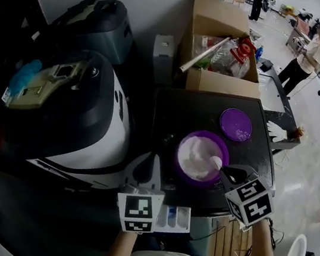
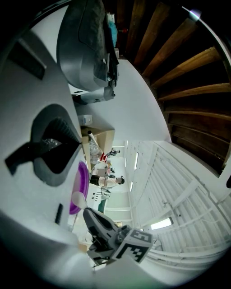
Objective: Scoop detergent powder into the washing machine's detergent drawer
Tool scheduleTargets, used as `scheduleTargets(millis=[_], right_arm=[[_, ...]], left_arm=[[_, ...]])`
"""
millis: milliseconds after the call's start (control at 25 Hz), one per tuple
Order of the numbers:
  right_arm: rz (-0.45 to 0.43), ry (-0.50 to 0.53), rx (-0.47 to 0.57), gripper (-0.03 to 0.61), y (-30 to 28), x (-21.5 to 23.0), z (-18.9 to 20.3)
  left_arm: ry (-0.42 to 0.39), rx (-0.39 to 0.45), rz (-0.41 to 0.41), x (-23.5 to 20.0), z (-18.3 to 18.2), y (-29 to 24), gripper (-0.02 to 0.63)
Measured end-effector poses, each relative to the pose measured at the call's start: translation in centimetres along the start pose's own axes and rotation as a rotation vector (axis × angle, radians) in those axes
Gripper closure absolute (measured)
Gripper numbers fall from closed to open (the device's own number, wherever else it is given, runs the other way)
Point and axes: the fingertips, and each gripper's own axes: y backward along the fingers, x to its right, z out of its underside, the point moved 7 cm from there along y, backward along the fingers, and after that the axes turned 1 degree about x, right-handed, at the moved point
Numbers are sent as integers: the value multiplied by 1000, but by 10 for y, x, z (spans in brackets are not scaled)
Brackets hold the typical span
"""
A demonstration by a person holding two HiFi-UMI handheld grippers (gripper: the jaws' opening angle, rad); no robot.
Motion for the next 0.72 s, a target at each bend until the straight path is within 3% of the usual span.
scheduleTargets(millis=[720], right_arm=[[-74,3,-49,558,-11,-10,2]], left_arm=[[9,-1,-21,-3,2,4,609]])
